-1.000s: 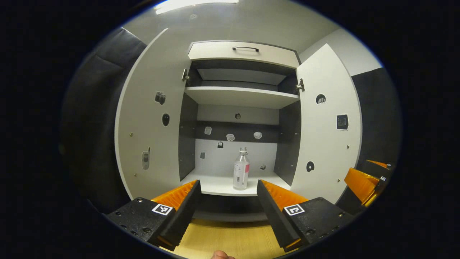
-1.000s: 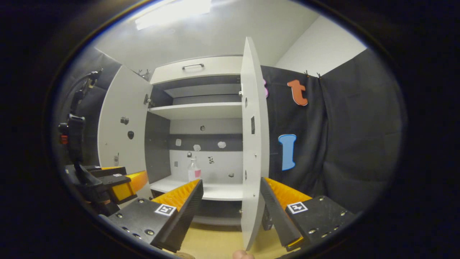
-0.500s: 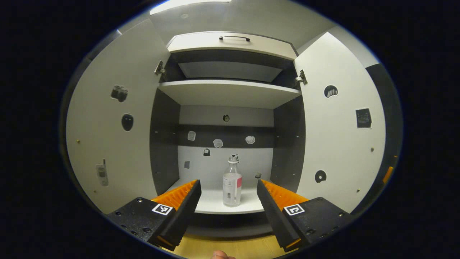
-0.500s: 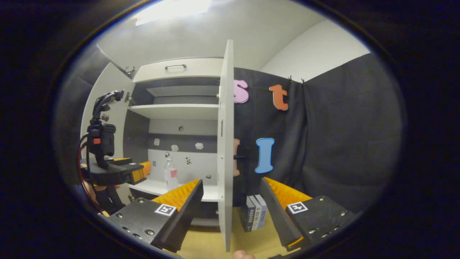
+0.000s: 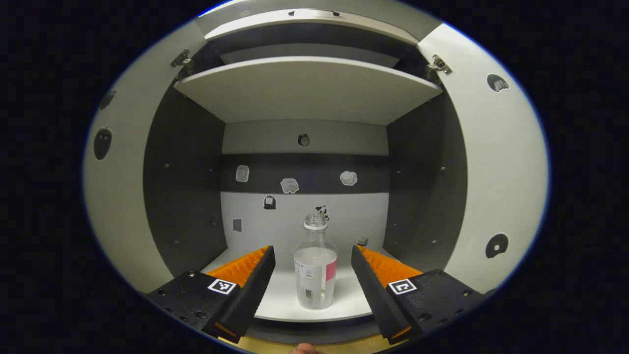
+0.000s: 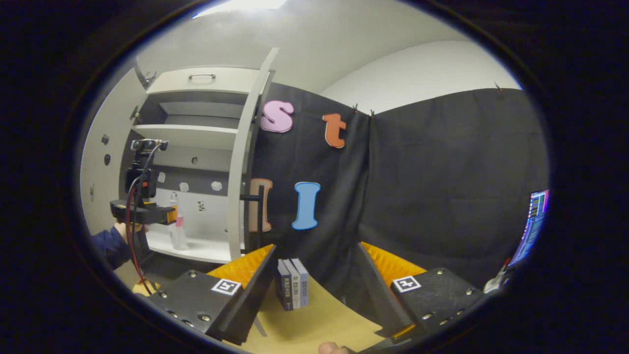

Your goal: Grasp the bottle in the cabinet with the left hand and place it on the coaster, then close the right door with the right hand and the left door with the left hand.

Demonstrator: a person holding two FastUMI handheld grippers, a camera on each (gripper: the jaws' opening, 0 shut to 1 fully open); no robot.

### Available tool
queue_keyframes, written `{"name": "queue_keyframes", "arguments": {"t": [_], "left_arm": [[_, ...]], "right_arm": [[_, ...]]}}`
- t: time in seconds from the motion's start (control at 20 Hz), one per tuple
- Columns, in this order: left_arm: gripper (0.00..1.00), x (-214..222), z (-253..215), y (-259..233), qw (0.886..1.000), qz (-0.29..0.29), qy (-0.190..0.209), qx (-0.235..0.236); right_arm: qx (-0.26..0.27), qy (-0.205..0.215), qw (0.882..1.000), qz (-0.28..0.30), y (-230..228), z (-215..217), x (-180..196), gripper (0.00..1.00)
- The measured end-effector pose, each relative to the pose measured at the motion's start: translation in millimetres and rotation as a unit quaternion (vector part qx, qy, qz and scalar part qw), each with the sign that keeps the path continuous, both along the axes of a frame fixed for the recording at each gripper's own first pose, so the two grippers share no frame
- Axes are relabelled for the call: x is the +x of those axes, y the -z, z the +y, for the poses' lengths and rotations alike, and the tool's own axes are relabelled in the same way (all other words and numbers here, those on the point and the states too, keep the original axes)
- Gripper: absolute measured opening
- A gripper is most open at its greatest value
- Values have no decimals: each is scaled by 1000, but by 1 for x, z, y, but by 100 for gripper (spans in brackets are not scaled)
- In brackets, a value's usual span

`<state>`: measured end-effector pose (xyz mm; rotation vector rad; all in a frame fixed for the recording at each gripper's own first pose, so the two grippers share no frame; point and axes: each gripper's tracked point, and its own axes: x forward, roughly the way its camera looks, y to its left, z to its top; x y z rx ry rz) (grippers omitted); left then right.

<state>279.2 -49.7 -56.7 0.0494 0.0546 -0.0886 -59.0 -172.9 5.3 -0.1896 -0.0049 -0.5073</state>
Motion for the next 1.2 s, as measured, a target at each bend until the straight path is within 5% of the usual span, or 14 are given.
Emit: {"name": "queue_keyframes", "arguments": {"t": [0.4, 0.5, 0.8, 1.2], "left_arm": [[96, 57, -5, 35, 999, 48, -5, -5], [79, 61, -7, 34, 999, 46, -5, -3], [74, 52, -9, 32, 999, 49, 10, -12], [73, -21, -9, 3, 997, 32, 58, -32]], "right_arm": [[12, 19, 1000, 16, 14, -6, 1, 96], [10, 15, 1000, 17, 15, -5, 5, 96], [16, 3, 1000, 11, 15, -3, 12, 96], [18, -44, 999, 1, 7, 6, 23, 94]]}}
